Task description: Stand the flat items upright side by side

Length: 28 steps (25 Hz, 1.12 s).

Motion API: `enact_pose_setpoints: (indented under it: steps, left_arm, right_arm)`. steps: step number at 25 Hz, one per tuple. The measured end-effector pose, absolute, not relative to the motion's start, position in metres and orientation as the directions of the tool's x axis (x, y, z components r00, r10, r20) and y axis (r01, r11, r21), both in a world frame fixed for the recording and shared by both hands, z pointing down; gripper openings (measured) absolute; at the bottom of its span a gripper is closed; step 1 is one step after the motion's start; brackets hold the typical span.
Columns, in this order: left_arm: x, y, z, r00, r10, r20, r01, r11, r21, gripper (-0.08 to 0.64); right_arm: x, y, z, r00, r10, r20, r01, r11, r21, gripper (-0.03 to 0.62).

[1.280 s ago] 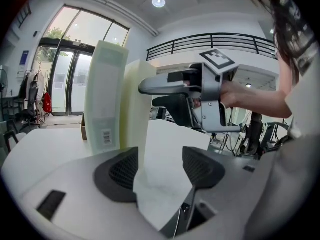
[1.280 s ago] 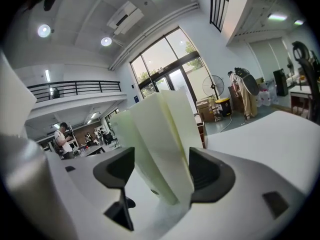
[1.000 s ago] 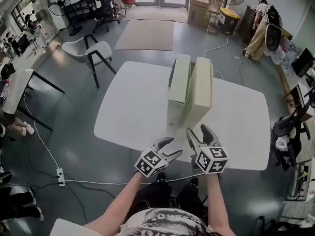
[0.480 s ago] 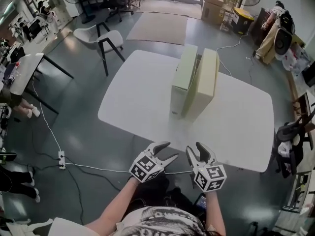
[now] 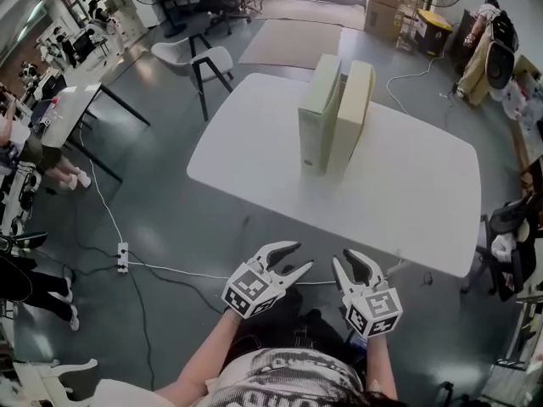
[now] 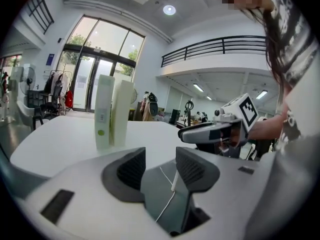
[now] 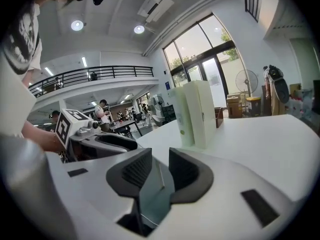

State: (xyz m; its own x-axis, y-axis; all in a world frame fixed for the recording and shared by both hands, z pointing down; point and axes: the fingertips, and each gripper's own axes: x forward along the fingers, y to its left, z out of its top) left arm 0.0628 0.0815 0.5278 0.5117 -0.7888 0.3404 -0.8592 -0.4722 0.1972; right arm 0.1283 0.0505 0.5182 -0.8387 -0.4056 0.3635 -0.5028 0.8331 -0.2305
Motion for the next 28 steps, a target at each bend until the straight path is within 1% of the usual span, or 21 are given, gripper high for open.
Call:
enact_pose_setpoints:
  steps: [3, 6, 9, 12, 19, 28]
  left_arm:
    - [0.070, 0.097, 0.515, 0.493, -0.810, 0.318, -0.870, -0.458, 0.183, 0.158]
    - [0.074, 0.109, 0.502, 0.472, -0.830, 0.296, -0.882, -0.441, 0.170, 0.127]
    - [0.080, 0.118, 0.488, 0.452, -0.852, 0.264, -0.892, -0.424, 0.156, 0.089]
    - [0.087, 0.124, 0.478, 0.437, -0.869, 0.231, -0.899, -0.411, 0.155, 0.066]
    - [0.105, 0.149, 0.478, 0.436, -0.869, 0.234, -0.899, -0.410, 0.154, 0.028]
    - [0.125, 0.172, 0.485, 0.450, -0.851, 0.269, -0.893, -0.419, 0.166, 0.015]
  right_arm:
    - [0.137, 0.070, 0.508, -0.853, -0.397, 0.338, -0.480, 0.851, -0.213, 0.078]
    - [0.148, 0.088, 0.501, -0.861, -0.393, 0.324, -0.468, 0.861, -0.199, 0.064]
    - [0.160, 0.101, 0.495, -0.868, -0.390, 0.309, -0.457, 0.870, -0.185, 0.028]
    - [0.170, 0.110, 0.489, -0.872, -0.392, 0.293, -0.451, 0.876, -0.170, -0.002]
    - [0.172, 0.133, 0.481, -0.894, -0.362, 0.266, -0.409, 0.899, -0.153, -0.002]
    - [0.180, 0.147, 0.478, -0.907, -0.337, 0.253, -0.385, 0.907, -0.171, -0.003]
